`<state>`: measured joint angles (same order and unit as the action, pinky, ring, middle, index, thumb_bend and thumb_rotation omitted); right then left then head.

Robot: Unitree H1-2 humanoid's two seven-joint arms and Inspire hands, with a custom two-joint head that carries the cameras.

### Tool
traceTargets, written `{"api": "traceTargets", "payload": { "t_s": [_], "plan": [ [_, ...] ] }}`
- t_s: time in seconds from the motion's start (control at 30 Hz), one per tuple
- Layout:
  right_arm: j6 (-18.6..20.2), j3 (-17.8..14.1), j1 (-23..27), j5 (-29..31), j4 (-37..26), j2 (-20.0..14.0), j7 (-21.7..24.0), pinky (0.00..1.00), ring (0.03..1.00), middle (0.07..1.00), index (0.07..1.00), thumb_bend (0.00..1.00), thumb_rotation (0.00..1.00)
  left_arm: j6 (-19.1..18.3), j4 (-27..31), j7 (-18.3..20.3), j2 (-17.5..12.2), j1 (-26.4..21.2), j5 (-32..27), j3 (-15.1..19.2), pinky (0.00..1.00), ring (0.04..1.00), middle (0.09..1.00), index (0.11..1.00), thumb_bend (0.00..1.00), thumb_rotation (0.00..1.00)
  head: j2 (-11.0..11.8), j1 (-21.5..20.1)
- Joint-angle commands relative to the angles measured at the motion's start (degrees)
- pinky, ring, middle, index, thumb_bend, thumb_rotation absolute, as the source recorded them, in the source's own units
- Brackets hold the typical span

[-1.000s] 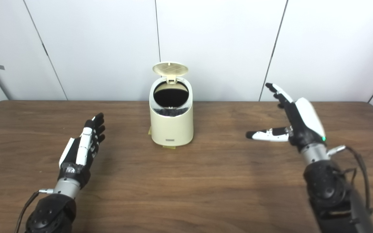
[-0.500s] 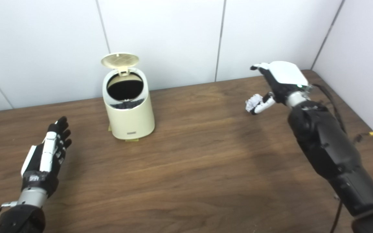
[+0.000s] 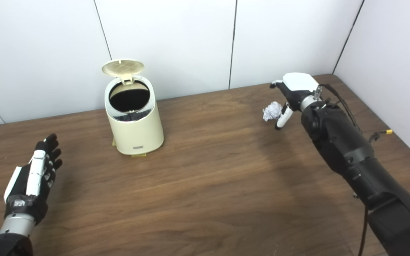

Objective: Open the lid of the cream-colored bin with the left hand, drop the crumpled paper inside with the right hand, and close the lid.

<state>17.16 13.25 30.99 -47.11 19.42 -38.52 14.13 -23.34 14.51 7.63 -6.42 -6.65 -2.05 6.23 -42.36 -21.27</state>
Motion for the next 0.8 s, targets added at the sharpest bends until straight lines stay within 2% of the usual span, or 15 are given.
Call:
{"api": "traceTargets", "payload": {
  "t_s": [0.0, 0.13, 0.27, 0.37, 0.53, 0.7, 0.77],
  "plan": [
    [-1.1, -1.4, 3.7, 0.9, 0.1, -0.8, -2.6, 0.70, 0.870, 0.854, 0.800, 0.96, 0.10, 0.2, 2.8, -0.3, -0.8, -1.1, -0.6, -0.1, 1.00, 1.000, 1.000, 1.000, 0.58, 0.91, -0.2, -0.1],
    [-1.7, -1.1, 4.3, 1.6, 2.4, 0.1, -4.5, 0.65, 0.820, 0.835, 0.782, 0.94, 0.08, -0.7, 3.6, -0.4, -1.2, -1.0, -0.5, -0.2, 1.00, 1.000, 1.000, 1.000, 0.58, 0.92, -0.4, -0.3],
    [-2.9, -1.3, 4.4, 2.7, 3.9, 0.7, -5.9, 0.66, 0.783, 0.814, 0.770, 0.93, 0.05, -1.3, 4.4, -0.7, -1.4, -0.9, -0.4, -0.3, 1.00, 1.000, 1.000, 1.000, 0.58, 0.92, -0.6, -0.2],
    [-3.1, -1.6, 3.6, 3.5, 3.3, 1.0, -6.8, 0.62, 0.734, 0.791, 0.765, 0.91, 0.03, -2.1, 5.0, -0.9, -1.2, -1.0, -0.5, -0.3, 1.00, 1.000, 1.000, 1.000, 0.57, 0.93, -0.6, -0.1],
    [-3.4, -0.9, 2.4, 3.5, 1.8, 1.0, -7.0, 0.59, 0.689, 0.755, 0.752, 0.89, 0.02, -2.4, 5.1, -0.7, -1.4, -1.0, -0.4, -0.8, 1.00, 1.000, 1.000, 1.000, 0.56, 0.92, -0.9, 0.0],
    [-2.6, -0.7, 2.0, 3.3, 1.1, 1.4, -6.9, 0.55, 0.659, 0.729, 0.749, 0.88, 0.02, -2.4, 4.9, -0.3, -1.9, -1.2, -0.5, -1.4, 1.00, 1.000, 1.000, 1.000, 0.55, 0.93, -0.9, 0.0],
    [-2.5, -0.7, 2.0, 3.5, 1.6, 1.6, -7.0, 0.56, 0.667, 0.734, 0.747, 0.88, 0.01, -2.6, 4.9, -0.4, -2.1, -1.4, -0.2, -1.6, 1.00, 1.000, 1.000, 1.000, 0.56, 0.92, -0.9, 0.0]
  ]
}}
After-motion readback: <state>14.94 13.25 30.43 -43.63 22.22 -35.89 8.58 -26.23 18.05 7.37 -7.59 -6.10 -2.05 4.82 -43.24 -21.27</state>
